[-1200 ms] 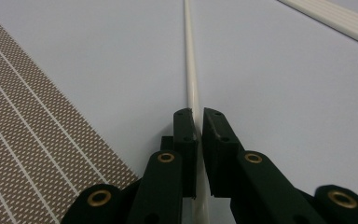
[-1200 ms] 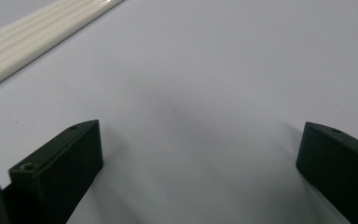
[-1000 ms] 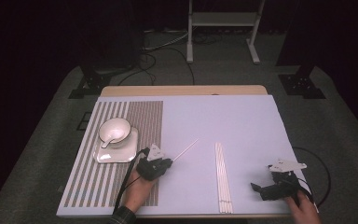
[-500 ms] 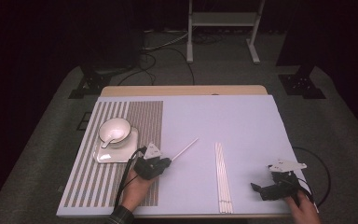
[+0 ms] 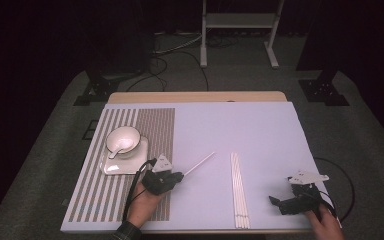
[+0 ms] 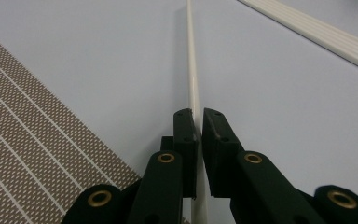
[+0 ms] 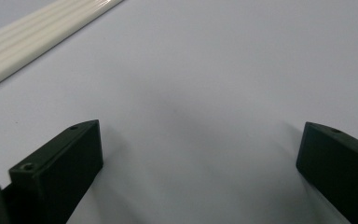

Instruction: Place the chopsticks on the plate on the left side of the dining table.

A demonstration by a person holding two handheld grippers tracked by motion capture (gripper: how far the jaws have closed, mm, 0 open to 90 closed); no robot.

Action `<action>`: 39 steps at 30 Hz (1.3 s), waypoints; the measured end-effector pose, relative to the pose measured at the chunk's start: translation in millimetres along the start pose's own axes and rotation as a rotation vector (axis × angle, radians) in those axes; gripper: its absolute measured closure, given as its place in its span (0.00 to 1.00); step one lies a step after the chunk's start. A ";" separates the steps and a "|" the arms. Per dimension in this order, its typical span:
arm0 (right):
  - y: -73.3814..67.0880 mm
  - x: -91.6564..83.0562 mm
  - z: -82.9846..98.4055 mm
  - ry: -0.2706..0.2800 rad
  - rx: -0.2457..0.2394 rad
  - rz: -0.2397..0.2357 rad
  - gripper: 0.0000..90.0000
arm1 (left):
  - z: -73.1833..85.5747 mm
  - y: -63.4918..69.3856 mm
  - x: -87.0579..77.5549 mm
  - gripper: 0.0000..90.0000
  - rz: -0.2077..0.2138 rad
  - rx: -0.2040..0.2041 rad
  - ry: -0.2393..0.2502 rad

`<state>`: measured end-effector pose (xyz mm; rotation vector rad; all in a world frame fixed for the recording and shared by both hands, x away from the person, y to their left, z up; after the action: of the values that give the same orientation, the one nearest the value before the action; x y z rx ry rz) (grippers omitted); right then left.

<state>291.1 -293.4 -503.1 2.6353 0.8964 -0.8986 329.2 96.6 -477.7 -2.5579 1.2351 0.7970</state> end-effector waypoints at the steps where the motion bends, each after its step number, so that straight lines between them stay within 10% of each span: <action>1: 0.1 0.0 0.0 0.000 -0.002 0.000 0.00 | 0.1 0.4 -0.9 0.94 0.000 0.000 0.000; 39: 0.1 0.0 0.0 0.000 0.000 -0.001 0.00 | 12.5 -16.7 -49.9 0.94 -0.039 -0.040 0.031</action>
<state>291.2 -293.5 -503.1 2.6349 0.8974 -0.8987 311.9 145.4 -462.0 -2.6271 1.1862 0.7844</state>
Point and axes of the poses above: each handheld gripper's, and its own axes: x roughly forward along the jaws, z roughly out of its underside, y roughly to its right, the point moved 5 cm from there along x, roughly forward along the jaws, and after that the axes turned 7 degrees about y, right-handed, at the moved point
